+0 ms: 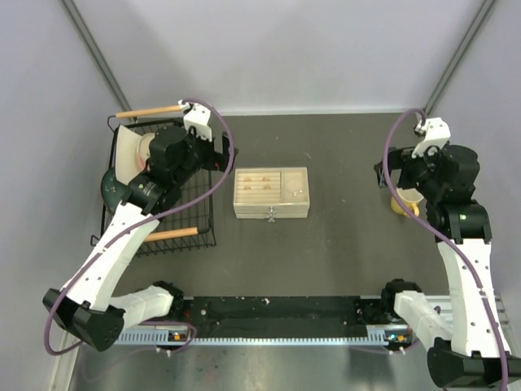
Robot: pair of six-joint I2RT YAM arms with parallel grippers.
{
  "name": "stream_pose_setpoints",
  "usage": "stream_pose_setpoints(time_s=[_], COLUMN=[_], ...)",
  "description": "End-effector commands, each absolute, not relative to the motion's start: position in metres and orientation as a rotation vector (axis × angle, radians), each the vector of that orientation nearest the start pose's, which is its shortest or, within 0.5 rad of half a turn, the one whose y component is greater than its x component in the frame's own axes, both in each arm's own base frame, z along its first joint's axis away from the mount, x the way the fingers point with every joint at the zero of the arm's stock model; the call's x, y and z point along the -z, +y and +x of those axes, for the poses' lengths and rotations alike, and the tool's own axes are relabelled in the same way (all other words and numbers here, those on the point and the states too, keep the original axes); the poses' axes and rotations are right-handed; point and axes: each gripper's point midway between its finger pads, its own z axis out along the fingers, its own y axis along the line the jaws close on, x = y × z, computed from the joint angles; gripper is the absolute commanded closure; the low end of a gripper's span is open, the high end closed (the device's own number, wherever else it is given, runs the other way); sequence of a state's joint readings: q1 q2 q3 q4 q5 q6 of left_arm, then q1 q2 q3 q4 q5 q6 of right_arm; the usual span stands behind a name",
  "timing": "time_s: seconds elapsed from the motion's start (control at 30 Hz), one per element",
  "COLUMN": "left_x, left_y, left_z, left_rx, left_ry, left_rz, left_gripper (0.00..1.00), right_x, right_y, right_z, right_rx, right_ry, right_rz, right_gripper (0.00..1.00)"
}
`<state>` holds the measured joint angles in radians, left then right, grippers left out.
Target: Organize the mixed jewelry
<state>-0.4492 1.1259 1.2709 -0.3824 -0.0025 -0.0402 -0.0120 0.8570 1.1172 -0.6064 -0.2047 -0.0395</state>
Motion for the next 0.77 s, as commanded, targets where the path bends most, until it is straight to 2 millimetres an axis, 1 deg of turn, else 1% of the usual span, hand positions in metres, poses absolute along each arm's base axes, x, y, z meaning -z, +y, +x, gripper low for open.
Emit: stream_pose_setpoints(time_s=[0.0, 0.17, 0.2, 0.3, 0.57, 0.73], left_x=[-0.358, -0.366, -0.370, -0.374, -0.371, -0.374], left_y=[-0.148, -0.139, -0.138, -0.135, -0.131, -0.126], left_z=[0.337, 0.336, 0.334, 0.332, 0.329, 0.329], left_rx=[0.322, 0.317, 0.318, 0.321, 0.318, 0.300], left_ry=[1.751, 1.726, 1.717, 1.705, 1.700, 1.678], left_rz=[0.284, 0.232, 0.225, 0.208, 0.192, 0.182], left_gripper=[0.01, 0.01, 0.01, 0.01, 0.01, 0.01], right_x=[-0.342, -0.360, -0.366, -0.373, -0.375, -0.379], right_y=[0.016, 0.013, 0.013, 0.013, 0.017, 0.018], right_z=[0.273, 0.264, 0.263, 0.263, 0.269, 0.272], right_rx=[-0.066, -0.040, -0.040, -0.043, -0.071, -0.075], right_ry=[1.843, 1.792, 1.778, 1.762, 1.762, 1.753], right_rz=[-0.153, -0.146, -0.144, -0.139, -0.138, -0.138], right_gripper=[0.01, 0.01, 0.01, 0.01, 0.01, 0.01])
